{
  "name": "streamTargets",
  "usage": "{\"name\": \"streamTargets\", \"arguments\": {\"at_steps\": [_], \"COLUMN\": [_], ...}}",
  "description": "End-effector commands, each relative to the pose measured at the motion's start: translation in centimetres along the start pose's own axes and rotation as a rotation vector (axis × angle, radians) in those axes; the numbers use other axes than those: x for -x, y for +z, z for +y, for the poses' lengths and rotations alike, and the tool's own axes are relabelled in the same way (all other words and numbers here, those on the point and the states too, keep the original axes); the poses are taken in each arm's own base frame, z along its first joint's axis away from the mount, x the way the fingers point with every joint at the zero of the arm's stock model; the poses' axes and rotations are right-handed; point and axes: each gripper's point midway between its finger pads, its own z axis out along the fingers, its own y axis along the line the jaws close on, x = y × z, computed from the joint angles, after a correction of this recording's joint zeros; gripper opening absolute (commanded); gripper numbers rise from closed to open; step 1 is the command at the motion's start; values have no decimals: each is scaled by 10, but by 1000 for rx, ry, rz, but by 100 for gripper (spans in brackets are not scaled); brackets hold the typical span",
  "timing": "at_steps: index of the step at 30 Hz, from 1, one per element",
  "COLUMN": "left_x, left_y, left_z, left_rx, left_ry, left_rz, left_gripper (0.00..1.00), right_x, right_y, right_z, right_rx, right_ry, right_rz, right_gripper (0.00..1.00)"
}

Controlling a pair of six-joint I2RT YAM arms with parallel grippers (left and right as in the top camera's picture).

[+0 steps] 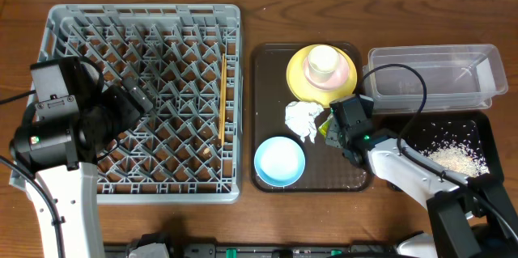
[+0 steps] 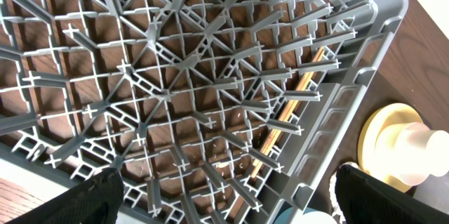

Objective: Sort waste into correct bins and load items into the dishwasher rack
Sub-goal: 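Carry the wrapper into the clear plastic container and release it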

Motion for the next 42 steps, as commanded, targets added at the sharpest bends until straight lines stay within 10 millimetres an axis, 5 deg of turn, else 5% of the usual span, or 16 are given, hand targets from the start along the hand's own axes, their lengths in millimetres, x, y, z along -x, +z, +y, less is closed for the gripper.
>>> {"name": "streamTargets", "arguments": {"at_steps": [1,5,11,22,29,35,42], "left_x": [4,4,4,4,4,4,4], "left_y": [-3,-3,-3,-3,-3,-3,-3], "left_z": [0,0,0,0,0,0,0], "left_rx": [3,3,3,3,3,3,3], "left_ry": [3,3,3,3,3,3,3], "left_rz": [-12,-12,-12,-12,-12,-12,-12], "left_gripper": [97,97,97,97,97,97,97], "right_x": [-11,-9,7,68,115,134,153], "right_y": [10,8,-11,-109,-148,-145,-139], "right_z": [-11,-9,-1,10,-48,-107,-146], "right_rx": [-46,-38,7,191,53,-78,-134], "right_ry": [7,8,22,81,241,381,456], "right_rz": [32,29,-24,-306,-537,-579,-614], "right_gripper": [34,13,2,1,1,1,1]}}
